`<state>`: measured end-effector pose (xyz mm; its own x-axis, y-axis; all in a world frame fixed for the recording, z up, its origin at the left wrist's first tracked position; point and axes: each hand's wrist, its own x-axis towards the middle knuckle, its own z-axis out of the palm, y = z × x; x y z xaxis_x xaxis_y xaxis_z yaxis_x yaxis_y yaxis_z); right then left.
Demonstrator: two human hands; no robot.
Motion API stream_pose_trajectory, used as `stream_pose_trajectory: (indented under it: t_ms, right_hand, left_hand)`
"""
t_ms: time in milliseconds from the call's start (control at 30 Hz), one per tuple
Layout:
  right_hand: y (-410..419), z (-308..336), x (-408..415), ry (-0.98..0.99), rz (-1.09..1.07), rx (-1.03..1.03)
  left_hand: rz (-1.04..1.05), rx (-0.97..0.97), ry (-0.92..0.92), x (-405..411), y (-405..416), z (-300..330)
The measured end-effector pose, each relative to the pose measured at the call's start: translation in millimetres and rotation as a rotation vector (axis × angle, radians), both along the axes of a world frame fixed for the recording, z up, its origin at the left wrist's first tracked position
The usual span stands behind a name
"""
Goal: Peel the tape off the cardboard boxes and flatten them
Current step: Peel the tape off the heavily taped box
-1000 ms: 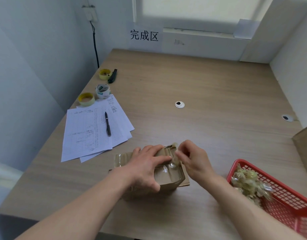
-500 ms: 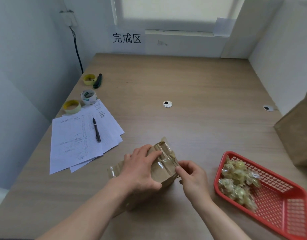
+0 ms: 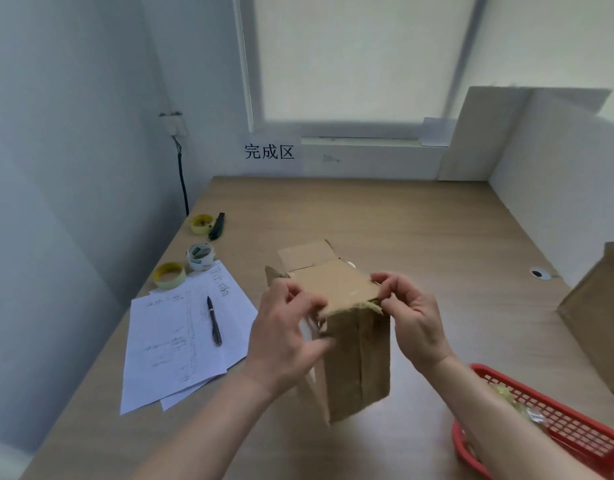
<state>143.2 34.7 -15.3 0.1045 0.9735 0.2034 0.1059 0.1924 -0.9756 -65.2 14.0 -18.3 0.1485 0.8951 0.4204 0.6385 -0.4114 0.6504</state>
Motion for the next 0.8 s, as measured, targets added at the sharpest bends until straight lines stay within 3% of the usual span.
stream_pose_trajectory:
  t_ms: [167,267,333,400,600,800]
  right_hand:
    - [3,-15,-25,-0.289,0.084,0.019]
    - [-11,-30,-38,-0.339,-0.168,0.033]
    - [-27,-38,-43,-0.250,-0.409,0.002]
    - [-38,-38,-45,-0.126,-0.463,-0.046]
    - [-36,-27,-44,-0.233,-0.309,-0.252]
    - [-28,-24,-50,0.169,-0.137,-0.393]
  left_hand:
    - [-0.054,0.040,0.194,-7,-1,-25]
    - [-0.007,0.042,0.119,-3,-8,-38]
    - [0.073,0.107,0.112,4,-10,-40]
    - [0.128,0.185,0.134,8,-10,-37]
    - [0.148,0.360,0.225,22,-13,-31]
    - [0.097,0.407,0.314,25,-18,-34]
